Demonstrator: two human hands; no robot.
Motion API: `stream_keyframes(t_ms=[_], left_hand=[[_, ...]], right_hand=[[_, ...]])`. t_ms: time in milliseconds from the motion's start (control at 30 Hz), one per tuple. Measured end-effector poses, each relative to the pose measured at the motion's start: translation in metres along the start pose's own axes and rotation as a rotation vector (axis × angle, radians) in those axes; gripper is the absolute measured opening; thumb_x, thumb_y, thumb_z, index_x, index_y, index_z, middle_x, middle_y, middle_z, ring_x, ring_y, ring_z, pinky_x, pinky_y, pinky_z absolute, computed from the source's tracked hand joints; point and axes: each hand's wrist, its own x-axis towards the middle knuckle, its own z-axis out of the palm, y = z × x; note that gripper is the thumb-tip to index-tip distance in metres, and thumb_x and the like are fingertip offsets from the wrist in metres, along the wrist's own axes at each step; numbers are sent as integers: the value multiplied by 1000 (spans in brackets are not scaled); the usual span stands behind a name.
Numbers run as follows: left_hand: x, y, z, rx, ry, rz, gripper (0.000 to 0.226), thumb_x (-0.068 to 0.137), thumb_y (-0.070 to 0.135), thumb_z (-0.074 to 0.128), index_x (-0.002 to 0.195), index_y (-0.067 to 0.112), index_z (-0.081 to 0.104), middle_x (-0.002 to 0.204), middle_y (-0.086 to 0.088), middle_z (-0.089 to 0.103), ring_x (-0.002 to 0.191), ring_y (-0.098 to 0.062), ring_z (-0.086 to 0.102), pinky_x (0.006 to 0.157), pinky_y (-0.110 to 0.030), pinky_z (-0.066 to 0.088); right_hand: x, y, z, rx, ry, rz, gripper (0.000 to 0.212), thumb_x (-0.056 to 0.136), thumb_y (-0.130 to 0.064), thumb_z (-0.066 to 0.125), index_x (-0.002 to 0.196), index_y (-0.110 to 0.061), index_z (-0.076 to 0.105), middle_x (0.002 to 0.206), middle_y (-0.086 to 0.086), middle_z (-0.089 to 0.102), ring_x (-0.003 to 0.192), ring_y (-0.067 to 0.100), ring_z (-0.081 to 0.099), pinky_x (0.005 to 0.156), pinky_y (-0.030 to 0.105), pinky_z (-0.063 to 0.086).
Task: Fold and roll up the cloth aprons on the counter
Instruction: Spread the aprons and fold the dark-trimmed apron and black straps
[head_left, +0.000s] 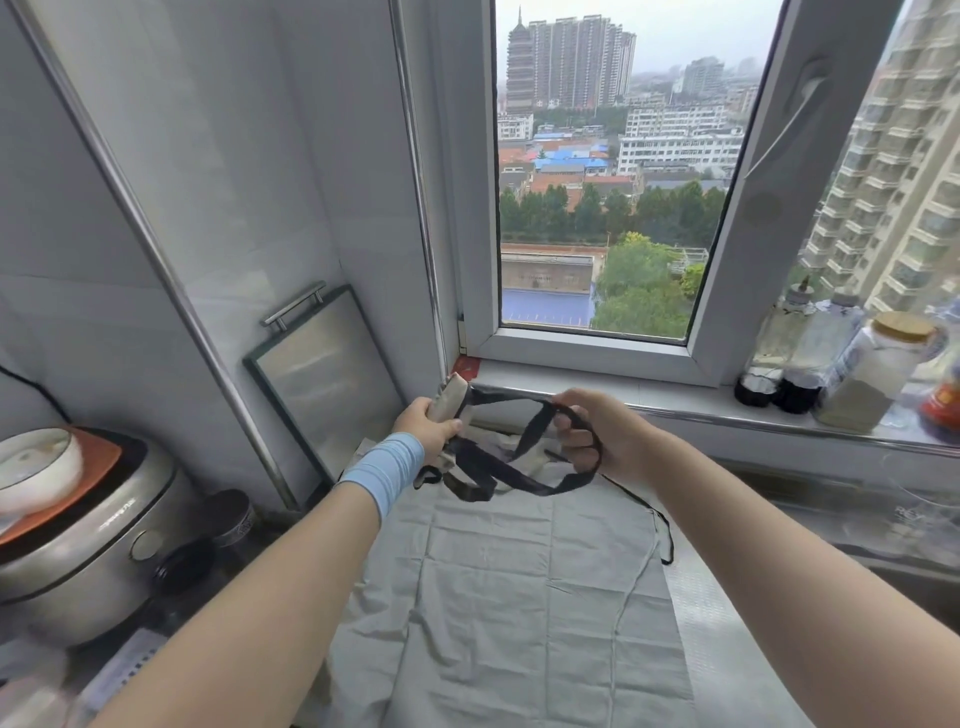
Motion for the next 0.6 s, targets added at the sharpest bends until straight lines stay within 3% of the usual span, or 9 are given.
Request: stream_keyframes(t_ms=[100,167,233,267,333,433,533,600], left_hand=[[0,-2,3,-41,-79,-11,33,81,29,72,109,20,55,101,-8,67,87,-33,69,84,-48,56],[-4,2,7,-164,-170,-43,34,84,25,71,112,17,54,100,-12,69,76,-32,71,72,-46,60],[-8,6,12,-258,-276,-73,26,89,18,66,112,12,56,93,-16,69,59,-28,67,51,-34,56],[-9,8,14,-286,-306,-80,23,90,15,64,111,9,57,87,-16,68,54,-26,65,47,-30,52],[-11,9,18,-374,-319,-106,19,90,14,62,107,6,60,80,-13,68,56,-24,64,49,-28,51],[-14,6,15,-536,-328,-225,17,90,19,62,101,6,65,77,-9,69,59,-22,65,57,-29,54],[-15,-1,10,-620,-384,-248,16,87,22,63,94,9,70,83,-10,70,66,-25,65,73,-36,53],[-16,-2,11,-664,-437,-243,18,86,21,62,95,8,69,86,-12,70,71,-27,65,79,-38,52]], right_hand=[[0,-1,14,169,-117,-85,23,94,-25,37,87,-13,56,62,1,49,43,15,32,44,25,23],[2,0,26,228,-122,-115,27,99,-23,36,97,-11,60,81,6,68,55,19,55,50,26,42],[9,4,37,264,-115,-163,32,103,-21,35,106,-6,62,108,15,72,88,30,70,75,35,57],[14,6,42,284,-82,-182,33,104,-20,34,107,-4,63,115,19,70,101,33,69,89,42,56],[24,7,48,299,71,-199,34,105,-21,34,97,-5,63,113,21,71,105,33,68,98,48,51],[33,6,47,243,285,-190,31,99,-14,30,83,-11,57,98,17,75,98,29,72,96,48,51],[37,9,43,258,264,-151,33,97,-8,26,81,-12,54,99,19,73,94,32,71,93,51,53],[40,13,42,225,218,-148,32,102,-6,31,90,-9,61,93,13,70,83,26,68,86,45,54]])
